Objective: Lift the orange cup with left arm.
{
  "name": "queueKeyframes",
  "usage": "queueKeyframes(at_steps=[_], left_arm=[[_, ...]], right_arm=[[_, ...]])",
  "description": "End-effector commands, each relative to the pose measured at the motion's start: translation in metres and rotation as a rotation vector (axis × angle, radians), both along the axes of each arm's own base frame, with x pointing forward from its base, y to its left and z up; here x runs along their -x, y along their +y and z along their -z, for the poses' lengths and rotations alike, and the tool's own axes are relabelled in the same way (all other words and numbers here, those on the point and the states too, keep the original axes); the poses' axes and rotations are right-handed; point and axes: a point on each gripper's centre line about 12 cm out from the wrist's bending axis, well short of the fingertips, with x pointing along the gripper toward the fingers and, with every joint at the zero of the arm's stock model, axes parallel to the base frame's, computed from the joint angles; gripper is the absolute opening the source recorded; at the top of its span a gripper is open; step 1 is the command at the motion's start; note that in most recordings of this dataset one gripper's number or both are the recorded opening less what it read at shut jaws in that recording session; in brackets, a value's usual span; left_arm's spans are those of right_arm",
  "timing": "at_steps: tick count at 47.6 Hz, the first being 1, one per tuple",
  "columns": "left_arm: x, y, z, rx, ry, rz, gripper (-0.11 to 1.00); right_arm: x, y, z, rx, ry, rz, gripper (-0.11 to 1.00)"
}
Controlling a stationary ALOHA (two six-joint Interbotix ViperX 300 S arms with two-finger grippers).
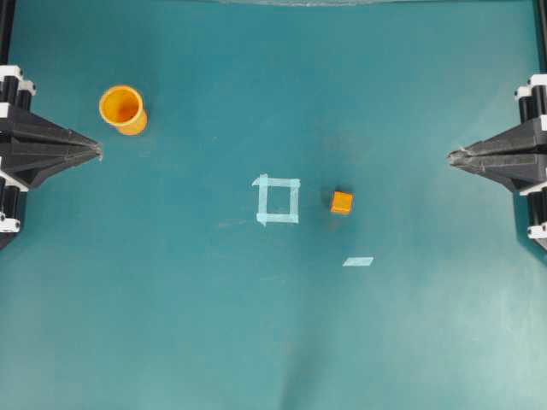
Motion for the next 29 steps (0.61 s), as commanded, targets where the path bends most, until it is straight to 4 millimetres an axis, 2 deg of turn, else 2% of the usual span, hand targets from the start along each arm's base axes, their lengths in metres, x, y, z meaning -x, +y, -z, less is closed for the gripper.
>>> queueKeyframes(at_steps=[1,6,14,24,29], left_arm=[[-0.001,0.001,-0.003,-0.021,0.031,-0.004,-0.01],[0.002,0.006,-0.003,-0.015,0.086,-0.033,0.11],[0.011,0.017,-0.004,0.005,0.133,-0.09,0.1],[0.02,0.028,-0.004,0.015,0.17,-0.157,0.12],[0.021,0.033,0.0,0.028,0.204,-0.182,0.17]], right_arm=[[-0.003,0.0,-0.016,-0.003,-0.034,-0.001,0.0],[-0.007,0.0,-0.016,-0.003,0.028,-0.001,0.0],[-0.01,0.0,-0.016,-0.003,0.137,-0.001,0.0],[-0.01,0.0,-0.017,-0.001,0.137,-0.001,0.0],[-0.011,0.0,-0.017,-0.001,0.135,0.001,0.0]])
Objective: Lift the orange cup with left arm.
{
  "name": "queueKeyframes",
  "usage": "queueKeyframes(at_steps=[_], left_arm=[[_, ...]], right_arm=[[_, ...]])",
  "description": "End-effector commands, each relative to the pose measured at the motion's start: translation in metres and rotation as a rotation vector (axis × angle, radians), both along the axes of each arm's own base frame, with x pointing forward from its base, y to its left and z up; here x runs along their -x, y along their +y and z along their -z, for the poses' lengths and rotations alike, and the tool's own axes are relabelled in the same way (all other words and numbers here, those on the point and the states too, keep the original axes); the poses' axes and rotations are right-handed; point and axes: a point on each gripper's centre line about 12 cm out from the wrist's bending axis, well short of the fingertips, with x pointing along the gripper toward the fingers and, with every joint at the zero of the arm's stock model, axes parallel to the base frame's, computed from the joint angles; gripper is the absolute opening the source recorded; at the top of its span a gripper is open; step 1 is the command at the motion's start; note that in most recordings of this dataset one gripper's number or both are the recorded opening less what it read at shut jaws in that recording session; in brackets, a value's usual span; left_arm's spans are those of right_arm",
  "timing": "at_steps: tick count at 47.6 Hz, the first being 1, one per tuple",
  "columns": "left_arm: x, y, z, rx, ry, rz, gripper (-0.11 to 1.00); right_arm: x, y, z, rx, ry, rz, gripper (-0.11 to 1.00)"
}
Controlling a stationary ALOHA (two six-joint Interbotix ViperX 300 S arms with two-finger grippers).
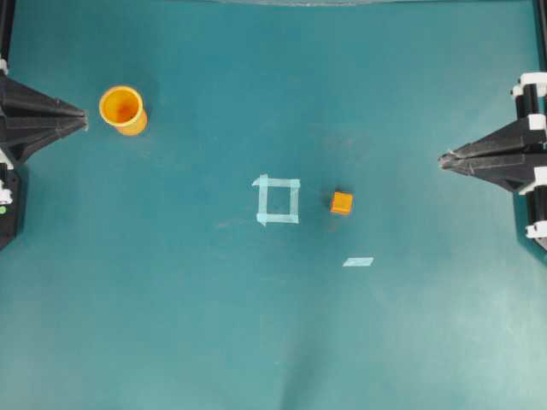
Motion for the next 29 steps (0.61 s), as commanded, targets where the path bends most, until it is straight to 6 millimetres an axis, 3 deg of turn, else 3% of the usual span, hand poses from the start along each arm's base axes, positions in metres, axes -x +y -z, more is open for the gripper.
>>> queueKeyframes(at_steps=[1,15,20,29], left_arm=[[-0.001,0.004,-0.007,0.004,0.004,-0.024,0.18],[0.002,0.016,0.006,0.059,0.083,-0.099,0.71],[0.004,0.023,0.01,0.065,0.101,-0.138,0.79],[0.009,0.039,0.022,0.086,0.143,-0.231,0.81]], right_arm=[[-0.002,0.0,-0.012,-0.002,-0.031,-0.001,0.0],[-0.002,0.0,-0.012,-0.003,-0.031,-0.001,0.0],[-0.002,0.0,-0.012,-0.003,-0.032,0.0,0.0],[-0.002,0.0,-0.012,-0.003,-0.031,-0.001,0.0]])
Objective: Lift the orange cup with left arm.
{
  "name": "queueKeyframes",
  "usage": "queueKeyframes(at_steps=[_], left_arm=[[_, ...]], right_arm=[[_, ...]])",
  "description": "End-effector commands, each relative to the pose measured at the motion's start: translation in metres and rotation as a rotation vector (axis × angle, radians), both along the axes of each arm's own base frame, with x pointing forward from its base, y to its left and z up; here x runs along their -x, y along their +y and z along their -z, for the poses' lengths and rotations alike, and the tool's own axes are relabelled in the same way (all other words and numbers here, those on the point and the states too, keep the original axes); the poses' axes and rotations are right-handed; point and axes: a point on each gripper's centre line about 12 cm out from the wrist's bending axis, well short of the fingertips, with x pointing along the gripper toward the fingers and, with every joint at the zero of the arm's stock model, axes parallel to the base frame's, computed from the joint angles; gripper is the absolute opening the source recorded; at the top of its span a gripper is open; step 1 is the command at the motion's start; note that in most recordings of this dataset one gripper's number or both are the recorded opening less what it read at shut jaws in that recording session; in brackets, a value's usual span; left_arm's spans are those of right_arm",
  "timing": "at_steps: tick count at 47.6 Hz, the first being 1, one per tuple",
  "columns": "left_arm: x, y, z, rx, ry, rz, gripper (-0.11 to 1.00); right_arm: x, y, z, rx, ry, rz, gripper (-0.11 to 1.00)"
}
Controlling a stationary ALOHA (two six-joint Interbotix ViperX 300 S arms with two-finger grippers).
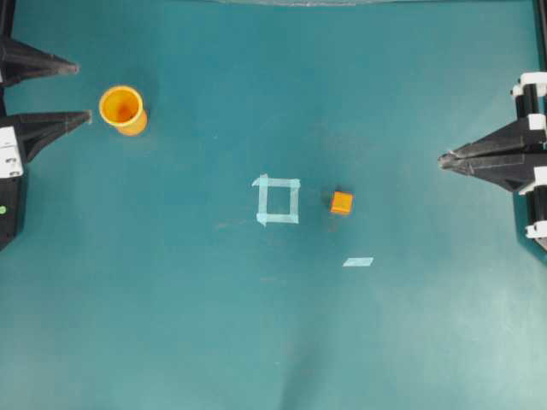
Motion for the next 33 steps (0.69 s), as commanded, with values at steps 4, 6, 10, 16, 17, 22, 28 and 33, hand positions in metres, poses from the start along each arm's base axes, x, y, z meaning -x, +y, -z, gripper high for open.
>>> queueKeyframes(at_steps=[4,6,10,16,17,22,28,33], left_arm=[[0.001,0.014,0.008,0.02,0.03,-0.078,0.82],[0.002,0.017,0.01,0.029,0.036,-0.095,0.83],[0.003,0.022,0.015,0.054,0.047,-0.13,0.84],[0.005,0.029,0.027,0.098,0.078,-0.176,0.84],[0.005,0.03,0.029,0.105,0.085,-0.179,0.84],[0.002,0.031,0.043,0.144,0.131,-0.19,0.84],[0.0,0.035,0.06,0.216,0.182,-0.22,0.84],[-0.001,0.039,0.072,0.273,0.221,-0.256,0.84]], right_arm=[[-0.002,0.0,-0.012,-0.005,-0.032,-0.001,0.0],[-0.002,0.0,-0.012,-0.005,-0.031,-0.001,0.0],[-0.002,0.0,-0.011,-0.005,-0.029,0.0,0.0],[-0.002,0.0,-0.012,-0.005,-0.031,0.0,0.0],[-0.002,0.0,-0.011,-0.005,-0.029,-0.001,0.0],[-0.002,0.0,-0.011,-0.005,-0.028,0.0,0.0],[-0.003,0.0,-0.01,-0.006,-0.023,-0.001,0.0],[-0.003,0.0,-0.01,-0.008,-0.023,-0.001,0.0]])
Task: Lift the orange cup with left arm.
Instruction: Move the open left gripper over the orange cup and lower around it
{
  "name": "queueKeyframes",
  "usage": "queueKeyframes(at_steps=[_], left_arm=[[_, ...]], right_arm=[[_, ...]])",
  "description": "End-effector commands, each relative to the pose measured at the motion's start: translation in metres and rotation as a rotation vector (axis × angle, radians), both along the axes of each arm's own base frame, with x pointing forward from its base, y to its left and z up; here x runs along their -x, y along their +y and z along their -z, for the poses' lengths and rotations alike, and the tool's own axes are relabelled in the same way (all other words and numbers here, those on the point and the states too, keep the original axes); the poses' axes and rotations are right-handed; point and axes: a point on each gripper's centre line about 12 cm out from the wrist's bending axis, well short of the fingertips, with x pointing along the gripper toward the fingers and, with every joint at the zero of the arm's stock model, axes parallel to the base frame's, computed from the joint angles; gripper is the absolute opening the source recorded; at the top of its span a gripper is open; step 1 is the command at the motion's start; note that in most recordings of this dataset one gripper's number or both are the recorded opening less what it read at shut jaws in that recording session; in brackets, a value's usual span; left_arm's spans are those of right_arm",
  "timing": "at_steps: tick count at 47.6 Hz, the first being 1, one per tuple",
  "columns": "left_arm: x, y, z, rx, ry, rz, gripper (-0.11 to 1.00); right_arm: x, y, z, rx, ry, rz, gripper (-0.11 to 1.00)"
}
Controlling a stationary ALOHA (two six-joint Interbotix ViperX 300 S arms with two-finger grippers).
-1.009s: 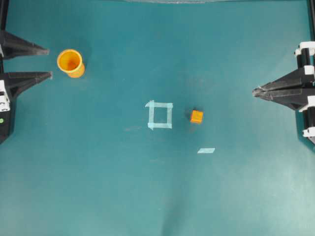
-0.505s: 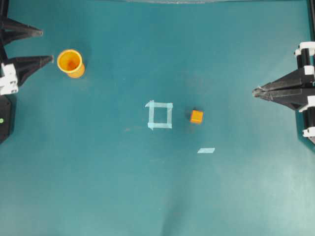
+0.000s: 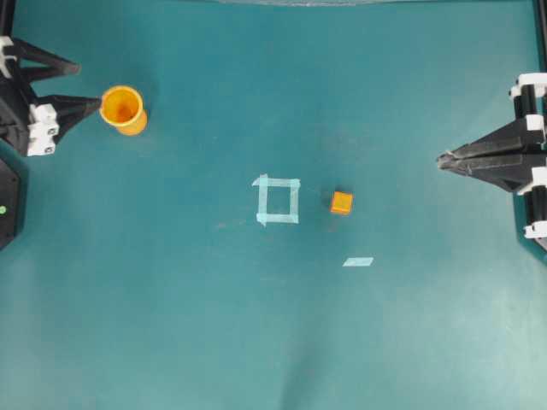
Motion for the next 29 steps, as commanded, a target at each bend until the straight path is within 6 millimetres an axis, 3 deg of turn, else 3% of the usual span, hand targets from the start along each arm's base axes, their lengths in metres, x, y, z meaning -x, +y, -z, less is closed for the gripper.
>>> queueKeyframes(at_steps=[1,16,29], left_arm=[[-0.002,0.005,0.007,0.031,0.031,-0.025,0.84],[-0.008,0.009,0.042,0.118,0.162,-0.034,0.84],[-0.018,0.009,0.054,0.138,0.191,-0.016,0.84]], right_arm=[[-0.002,0.0,-0.012,-0.003,-0.031,-0.001,0.0],[-0.002,0.0,-0.011,-0.003,-0.028,0.0,0.0],[-0.003,0.0,-0.01,-0.003,-0.025,0.0,0.0]])
